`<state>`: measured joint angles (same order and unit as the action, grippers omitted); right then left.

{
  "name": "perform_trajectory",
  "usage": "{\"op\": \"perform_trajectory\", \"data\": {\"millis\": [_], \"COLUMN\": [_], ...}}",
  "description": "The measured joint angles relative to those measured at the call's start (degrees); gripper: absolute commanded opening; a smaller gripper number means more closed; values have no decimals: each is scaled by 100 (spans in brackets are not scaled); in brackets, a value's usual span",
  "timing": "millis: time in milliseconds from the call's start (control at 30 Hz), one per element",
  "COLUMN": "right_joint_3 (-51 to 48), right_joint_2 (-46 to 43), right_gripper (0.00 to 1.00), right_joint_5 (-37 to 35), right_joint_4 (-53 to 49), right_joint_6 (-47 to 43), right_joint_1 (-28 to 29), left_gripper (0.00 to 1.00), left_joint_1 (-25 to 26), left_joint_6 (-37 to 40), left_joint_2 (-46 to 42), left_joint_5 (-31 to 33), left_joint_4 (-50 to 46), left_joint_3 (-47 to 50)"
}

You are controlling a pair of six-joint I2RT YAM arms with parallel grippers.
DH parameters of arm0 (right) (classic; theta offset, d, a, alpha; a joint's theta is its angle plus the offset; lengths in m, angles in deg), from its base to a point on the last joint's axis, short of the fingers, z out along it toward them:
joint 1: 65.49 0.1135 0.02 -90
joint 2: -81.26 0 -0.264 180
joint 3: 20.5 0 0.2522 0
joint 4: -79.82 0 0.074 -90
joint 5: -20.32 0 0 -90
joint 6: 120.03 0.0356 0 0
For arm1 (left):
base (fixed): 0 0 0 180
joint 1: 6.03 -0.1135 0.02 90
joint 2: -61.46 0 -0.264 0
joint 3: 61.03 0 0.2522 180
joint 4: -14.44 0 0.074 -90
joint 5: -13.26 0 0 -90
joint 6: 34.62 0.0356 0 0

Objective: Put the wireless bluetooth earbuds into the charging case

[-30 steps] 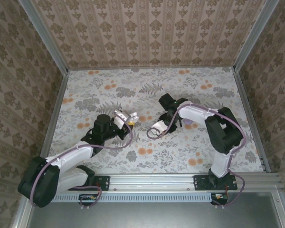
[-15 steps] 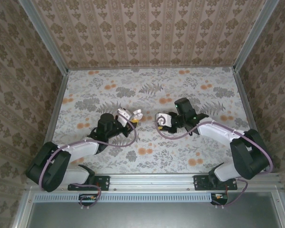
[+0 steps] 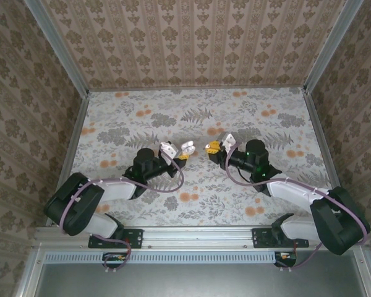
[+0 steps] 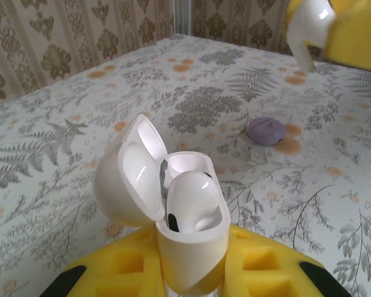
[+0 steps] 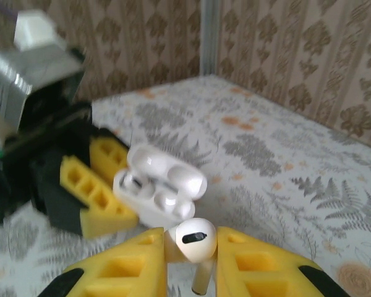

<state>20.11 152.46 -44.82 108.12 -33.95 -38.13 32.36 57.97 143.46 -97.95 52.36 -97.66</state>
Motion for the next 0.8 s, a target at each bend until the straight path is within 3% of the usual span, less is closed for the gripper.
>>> {"op": "perform_trajectory", "data": {"millis": [333,800], "right_joint_3": [-2,138], "right_joint_2": [540,1386], "right_gripper": [22,22], "right_joint_5": [-396,-507], "right_joint_4": [1766,2686], "right_joint_6": [1585,2201], "right_joint_1": [92,313], "left_gripper": [20,20], "left_joint_1": [251,258], "left_joint_6": [-2,-227], "left_joint_2": [133,133], "left_joint_5": [4,20], "left_joint_4": [549,846], "left_joint_3": [-103,-177]}}
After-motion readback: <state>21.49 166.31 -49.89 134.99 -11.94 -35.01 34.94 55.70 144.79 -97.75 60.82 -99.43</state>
